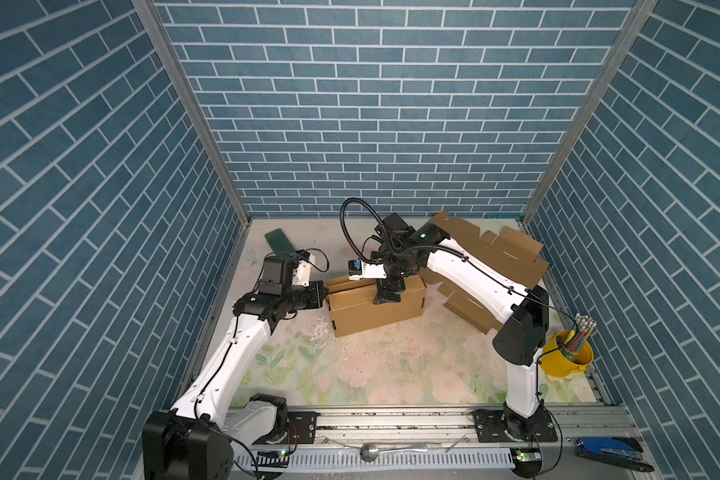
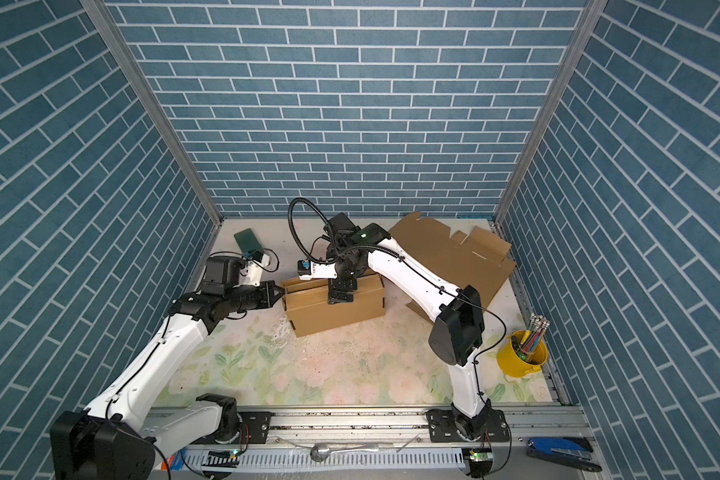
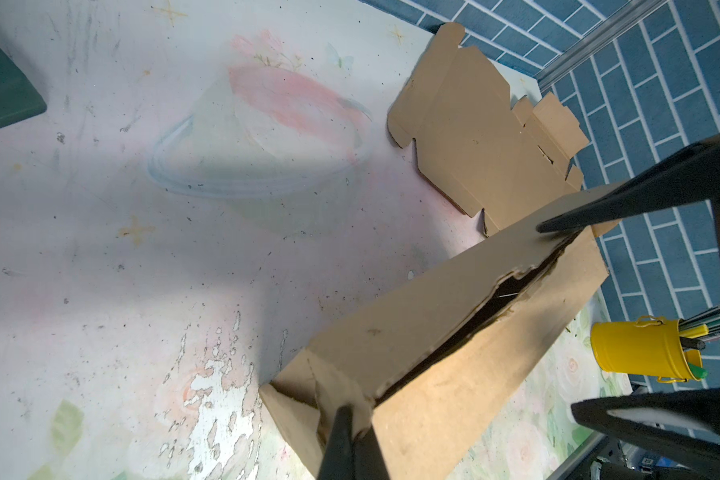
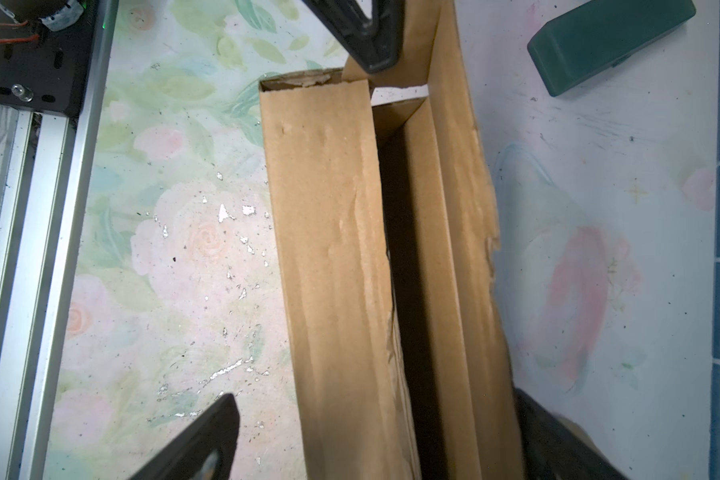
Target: Fold the paper box
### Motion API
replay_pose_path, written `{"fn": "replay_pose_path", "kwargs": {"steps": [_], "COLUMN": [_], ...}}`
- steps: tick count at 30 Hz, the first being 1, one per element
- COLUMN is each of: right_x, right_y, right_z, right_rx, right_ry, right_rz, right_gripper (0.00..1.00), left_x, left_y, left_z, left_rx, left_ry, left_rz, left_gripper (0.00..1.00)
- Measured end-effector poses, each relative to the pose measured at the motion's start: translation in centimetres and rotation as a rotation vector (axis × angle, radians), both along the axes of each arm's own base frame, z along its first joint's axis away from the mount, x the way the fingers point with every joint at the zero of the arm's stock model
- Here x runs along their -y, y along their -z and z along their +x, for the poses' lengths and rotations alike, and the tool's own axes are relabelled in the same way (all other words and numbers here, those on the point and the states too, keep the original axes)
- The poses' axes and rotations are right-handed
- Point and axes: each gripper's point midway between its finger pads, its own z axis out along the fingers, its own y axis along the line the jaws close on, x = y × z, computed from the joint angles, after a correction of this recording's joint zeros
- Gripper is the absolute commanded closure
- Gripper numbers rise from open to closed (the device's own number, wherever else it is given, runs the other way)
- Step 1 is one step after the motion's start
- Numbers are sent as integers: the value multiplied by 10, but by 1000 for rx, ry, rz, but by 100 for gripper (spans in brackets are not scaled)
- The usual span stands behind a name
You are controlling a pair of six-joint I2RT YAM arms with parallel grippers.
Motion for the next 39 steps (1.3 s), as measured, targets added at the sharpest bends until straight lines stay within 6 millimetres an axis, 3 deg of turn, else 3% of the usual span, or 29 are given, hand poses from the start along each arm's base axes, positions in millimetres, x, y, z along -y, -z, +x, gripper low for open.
{"fn": "replay_pose_path", "kwargs": {"steps": [24,32,39], "right_x": [-3,-3,-9], "right_y": [27,37,40], "right_z": [14,17,22], "right_rx": [-18,-16,1], "right_ry": [98,121,127], "right_rz": [-39,-49,-23], "right_gripper": [1,17,24], "left_x": [2,3,3], "left_y": [0,-1,1], "left_z": [1,-1,-6], "left_rx": [0,-15,-27], "left_ry": [6,7,7], "left_rz": [3,3,4], "left_gripper": [100,100,100]}}
